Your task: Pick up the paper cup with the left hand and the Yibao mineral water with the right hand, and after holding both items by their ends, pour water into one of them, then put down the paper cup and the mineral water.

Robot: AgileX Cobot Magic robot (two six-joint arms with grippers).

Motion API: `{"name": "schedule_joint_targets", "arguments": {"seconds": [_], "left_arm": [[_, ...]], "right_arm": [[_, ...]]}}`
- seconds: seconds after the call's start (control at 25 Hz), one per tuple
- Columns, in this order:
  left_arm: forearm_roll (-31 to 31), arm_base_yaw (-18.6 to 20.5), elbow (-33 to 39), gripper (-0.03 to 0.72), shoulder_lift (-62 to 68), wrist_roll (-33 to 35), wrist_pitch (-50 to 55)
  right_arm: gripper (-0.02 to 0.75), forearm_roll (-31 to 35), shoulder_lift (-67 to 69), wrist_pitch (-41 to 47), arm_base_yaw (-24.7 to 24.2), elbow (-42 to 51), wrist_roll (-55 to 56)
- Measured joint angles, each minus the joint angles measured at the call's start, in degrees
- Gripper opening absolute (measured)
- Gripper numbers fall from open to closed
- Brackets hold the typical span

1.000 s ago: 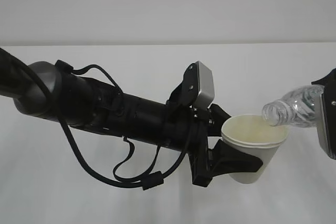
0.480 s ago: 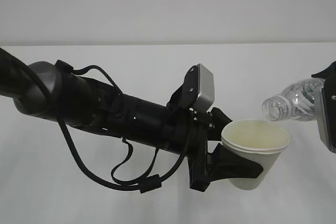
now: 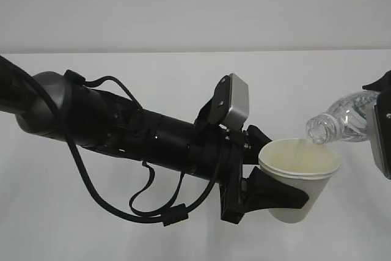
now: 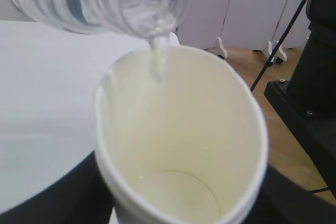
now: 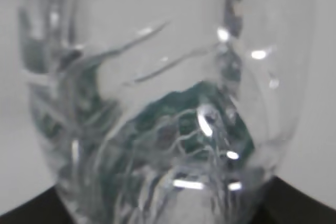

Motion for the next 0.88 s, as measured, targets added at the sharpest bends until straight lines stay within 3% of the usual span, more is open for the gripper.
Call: {"name": "schedule_joint_targets", "arguments": {"seconds": [0.88], "left_arm": [[0.0,0.0,0.0,0.446,0.0,-0.32,-0.8]], "right_arm": [[0.409,-2.07,0.0,0.0,0.0,0.0,-0.1]]}}
